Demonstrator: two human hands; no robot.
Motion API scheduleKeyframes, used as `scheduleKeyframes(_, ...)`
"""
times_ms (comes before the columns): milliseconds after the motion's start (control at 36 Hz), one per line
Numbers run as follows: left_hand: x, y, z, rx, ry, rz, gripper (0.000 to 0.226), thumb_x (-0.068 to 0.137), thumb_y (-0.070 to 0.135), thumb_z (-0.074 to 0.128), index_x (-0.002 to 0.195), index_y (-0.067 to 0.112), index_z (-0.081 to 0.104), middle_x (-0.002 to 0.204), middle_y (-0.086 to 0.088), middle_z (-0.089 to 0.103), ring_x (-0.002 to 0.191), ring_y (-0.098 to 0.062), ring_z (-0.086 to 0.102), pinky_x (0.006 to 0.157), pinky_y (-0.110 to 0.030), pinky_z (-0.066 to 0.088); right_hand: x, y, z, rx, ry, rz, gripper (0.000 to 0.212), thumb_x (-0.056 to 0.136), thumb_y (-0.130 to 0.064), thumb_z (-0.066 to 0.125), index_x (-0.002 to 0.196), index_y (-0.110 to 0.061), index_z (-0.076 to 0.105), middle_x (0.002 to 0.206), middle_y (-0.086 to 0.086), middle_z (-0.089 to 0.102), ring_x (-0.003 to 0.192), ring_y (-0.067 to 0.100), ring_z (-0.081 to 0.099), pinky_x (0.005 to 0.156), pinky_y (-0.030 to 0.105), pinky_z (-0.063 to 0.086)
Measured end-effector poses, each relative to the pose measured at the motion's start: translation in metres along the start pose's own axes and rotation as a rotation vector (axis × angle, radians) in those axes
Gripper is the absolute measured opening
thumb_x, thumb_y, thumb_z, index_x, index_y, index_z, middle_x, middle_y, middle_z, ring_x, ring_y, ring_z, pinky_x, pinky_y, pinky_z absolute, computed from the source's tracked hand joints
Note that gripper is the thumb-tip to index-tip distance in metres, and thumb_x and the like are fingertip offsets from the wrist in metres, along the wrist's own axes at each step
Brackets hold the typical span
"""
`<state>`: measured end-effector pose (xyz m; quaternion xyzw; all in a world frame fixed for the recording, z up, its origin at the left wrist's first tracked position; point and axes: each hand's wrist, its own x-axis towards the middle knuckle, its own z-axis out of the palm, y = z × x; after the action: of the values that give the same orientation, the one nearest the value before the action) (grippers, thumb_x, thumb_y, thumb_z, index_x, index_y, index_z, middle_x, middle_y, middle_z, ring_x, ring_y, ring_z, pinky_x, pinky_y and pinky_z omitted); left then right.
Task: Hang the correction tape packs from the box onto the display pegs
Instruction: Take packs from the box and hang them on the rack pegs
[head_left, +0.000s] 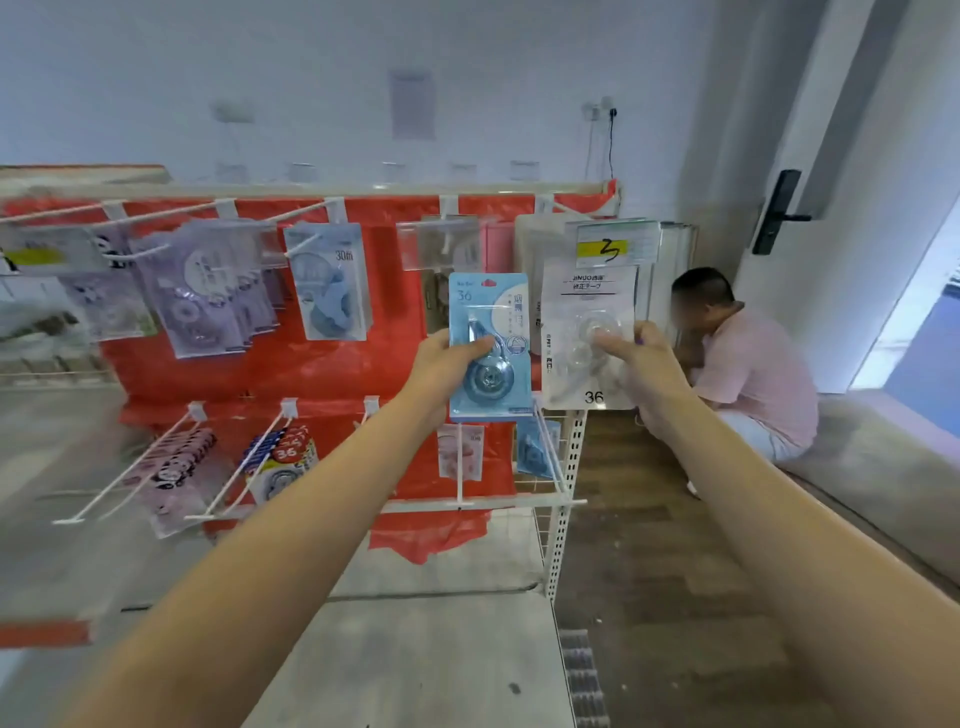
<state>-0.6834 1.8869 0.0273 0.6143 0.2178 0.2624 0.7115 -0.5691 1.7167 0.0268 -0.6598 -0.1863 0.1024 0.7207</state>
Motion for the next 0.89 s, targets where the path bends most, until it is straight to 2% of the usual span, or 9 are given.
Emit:
scheduleKeyframes(139,0.008,-0.003,0.012,0.000,0.048,-0.002,0.017,0.088,0.004,0.065,0.104,0.006,0.063,0.096,-0.012,0.070,0.078,-0.023,0.068,0.073,-0.038,0.058,0.014,-0.007,-0.006,0.046,-0.061,0.006,0.018,0.091,-0.013,0.063,0.103,-0.013,0.050,0.093,-0.001,0.064,0.081,0.013,0.064,0.060,0.023,0.053)
scheduleKeyframes(278,0.015,-0.004,0.017,-0.001,0.100,0.013,0.019,0.088,0.004,0.064,0.106,0.004,0.062,0.091,-0.012,0.069,0.074,-0.023,0.068,0.070,-0.038,0.059,0.024,-0.007,-0.008,-0.090,-0.184,-0.015,0.017,0.085,-0.007,0.065,0.085,-0.017,0.052,0.114,0.012,0.062,0.103,0.027,0.060,0.094,0.047,0.048)
scheduleKeyframes(333,0.018,-0.006,0.018,-0.009,0.120,0.015,0.015,0.087,0.004,0.064,0.102,0.006,0.062,0.087,-0.011,0.069,0.070,-0.022,0.068,0.067,-0.037,0.059,0.023,-0.004,-0.011,-0.103,-0.221,-0.046,0.018,0.082,-0.006,0.067,0.082,-0.017,0.052,0.119,0.019,0.060,0.108,0.031,0.058,0.096,0.051,0.045)
scheduleKeyframes(500,0.022,-0.008,0.028,-0.037,0.163,0.040,0.011,0.088,0.001,0.062,0.095,0.010,0.063,0.084,-0.008,0.068,0.071,-0.021,0.066,0.067,-0.037,0.058,0.018,-0.004,-0.021,-0.042,-0.359,-0.121,0.022,0.079,0.003,0.064,0.095,-0.005,0.052,0.088,0.003,0.060,0.074,0.008,0.060,0.065,0.018,0.049)
scheduleKeyframes(556,0.023,-0.008,0.031,-0.040,0.169,0.046,0.012,0.088,0.001,0.062,0.094,0.010,0.063,0.083,-0.006,0.069,0.069,-0.019,0.067,0.063,-0.034,0.059,0.018,-0.005,-0.024,-0.057,-0.379,-0.148,0.024,0.080,0.002,0.064,0.100,-0.003,0.053,0.089,0.003,0.061,0.077,0.010,0.061,0.065,0.016,0.050)
scheduleKeyframes(667,0.023,-0.005,0.037,-0.070,0.180,0.067,0.012,0.087,-0.002,0.061,0.090,0.010,0.063,0.079,-0.005,0.070,0.067,-0.018,0.068,0.059,-0.031,0.058,0.026,-0.013,-0.026,-0.060,-0.268,-0.191,0.034,0.076,-0.022,0.070,0.101,-0.005,0.054,0.103,0.014,0.061,0.096,0.028,0.060,0.091,0.045,0.048)
scheduleKeyframes(750,0.021,-0.004,0.040,-0.077,0.191,0.079,0.012,0.087,-0.002,0.061,0.090,0.009,0.063,0.079,-0.006,0.070,0.065,-0.017,0.069,0.065,-0.035,0.059,0.029,-0.013,-0.028,-0.101,-0.229,-0.201,0.039,0.074,-0.031,0.070,0.100,-0.006,0.054,0.109,0.024,0.059,0.102,0.039,0.059,0.094,0.053,0.046)
scheduleKeyframes(833,0.019,-0.005,0.041,-0.061,0.208,0.090,0.012,0.087,0.000,0.062,0.085,0.012,0.062,0.075,-0.002,0.071,0.067,-0.017,0.069,0.072,-0.039,0.059,0.030,-0.009,-0.027,-0.066,-0.207,-0.201,0.024,0.088,-0.022,0.066,0.105,-0.012,0.052,0.097,0.005,0.060,0.087,0.018,0.060,0.078,0.032,0.051)
scheduleKeyframes(889,0.017,-0.007,0.042,-0.054,0.228,0.101,0.013,0.086,0.000,0.063,0.084,0.013,0.062,0.076,-0.001,0.071,0.071,-0.018,0.068,0.076,-0.040,0.058,0.030,-0.007,-0.026,-0.056,-0.241,-0.195,0.028,0.091,-0.020,0.062,0.112,-0.007,0.050,0.095,0.000,0.055,0.077,0.008,0.054,0.062,0.018,0.048)
